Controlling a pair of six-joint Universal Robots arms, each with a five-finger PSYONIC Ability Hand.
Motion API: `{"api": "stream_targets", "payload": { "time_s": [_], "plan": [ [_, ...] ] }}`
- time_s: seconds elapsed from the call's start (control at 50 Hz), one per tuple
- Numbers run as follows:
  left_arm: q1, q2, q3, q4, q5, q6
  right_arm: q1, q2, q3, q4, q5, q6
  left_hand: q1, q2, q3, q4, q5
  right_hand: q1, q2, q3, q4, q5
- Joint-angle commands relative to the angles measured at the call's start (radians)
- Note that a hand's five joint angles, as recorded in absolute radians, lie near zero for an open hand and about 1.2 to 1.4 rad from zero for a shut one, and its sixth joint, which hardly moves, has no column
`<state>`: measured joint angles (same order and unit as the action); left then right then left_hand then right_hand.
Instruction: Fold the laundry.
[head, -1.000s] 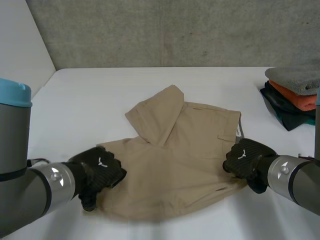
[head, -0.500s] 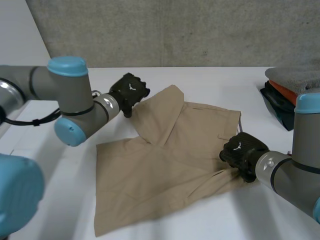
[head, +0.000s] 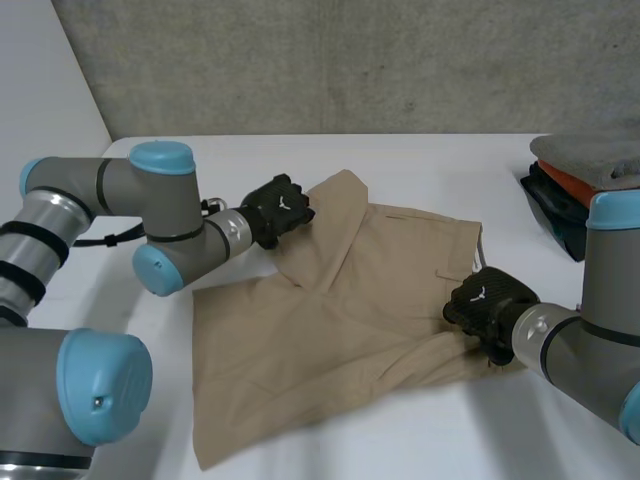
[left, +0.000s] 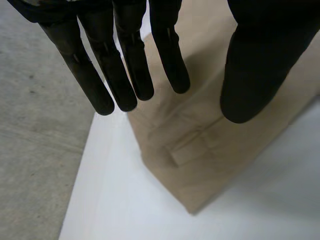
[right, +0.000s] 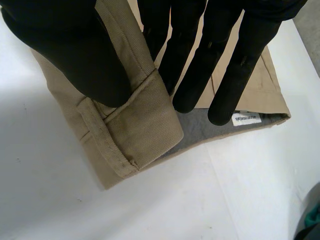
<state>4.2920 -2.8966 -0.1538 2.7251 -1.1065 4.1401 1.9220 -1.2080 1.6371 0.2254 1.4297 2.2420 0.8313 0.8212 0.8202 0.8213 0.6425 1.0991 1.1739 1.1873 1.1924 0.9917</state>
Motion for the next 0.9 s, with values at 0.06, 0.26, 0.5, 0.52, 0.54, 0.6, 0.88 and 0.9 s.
{"api": "stream_targets", "payload": {
  "time_s": [0.06,0.26,0.5,0.52,0.54,0.6,0.88,0.9],
  "plan": [
    [-0.009,-0.046,0.068,-0.076,-0.027,0.081,-0.006,-0.002,-0.002,-0.004,0.000,-0.004,0.310,0.320,0.321,0.320,0.324,0.297,0.222,0.209,0.204,0.230],
    [-0.020,-0.030,0.039,0.019,-0.162,0.068,-0.006,-0.004,0.003,-0.008,0.000,-0.004,0.565,0.575,0.576,0.575,0.579,0.297,0.222,0.209,0.204,0.230],
    [-0.023,0.160,-0.256,-0.096,-0.519,0.014,0.005,-0.010,0.004,-0.006,0.000,-0.004,0.565,0.575,0.576,0.575,0.579,0.297,0.222,0.209,0.204,0.230],
    [-0.024,0.183,-0.285,-0.110,-0.577,-0.010,0.006,-0.011,0.004,-0.006,0.000,-0.004,0.565,0.575,0.576,0.575,0.579,0.297,0.222,0.209,0.204,0.230],
    [-0.026,0.195,-0.296,-0.117,-0.604,-0.027,0.008,-0.012,0.004,-0.006,0.000,-0.002,0.565,0.575,0.576,0.575,0.579,0.297,0.222,0.209,0.204,0.230],
    [-0.041,0.238,-0.326,-0.140,-0.671,-0.093,0.017,-0.013,0.006,-0.008,0.000,0.001,0.565,0.575,0.576,0.575,0.579,0.297,0.222,0.209,0.204,0.230],
    [-0.057,0.373,-0.407,-0.146,-0.641,-0.380,0.074,-0.005,0.015,-0.075,0.011,0.068,-0.603,-0.593,-0.592,-0.593,-0.589,0.297,0.222,0.209,0.204,0.230],
    [-0.049,0.408,-0.444,-0.149,-0.639,-0.405,0.084,-0.005,0.012,-0.090,0.011,0.085,-0.594,-0.584,-0.583,-0.585,-0.580,0.297,0.222,0.209,0.204,0.230]
  ]
}}
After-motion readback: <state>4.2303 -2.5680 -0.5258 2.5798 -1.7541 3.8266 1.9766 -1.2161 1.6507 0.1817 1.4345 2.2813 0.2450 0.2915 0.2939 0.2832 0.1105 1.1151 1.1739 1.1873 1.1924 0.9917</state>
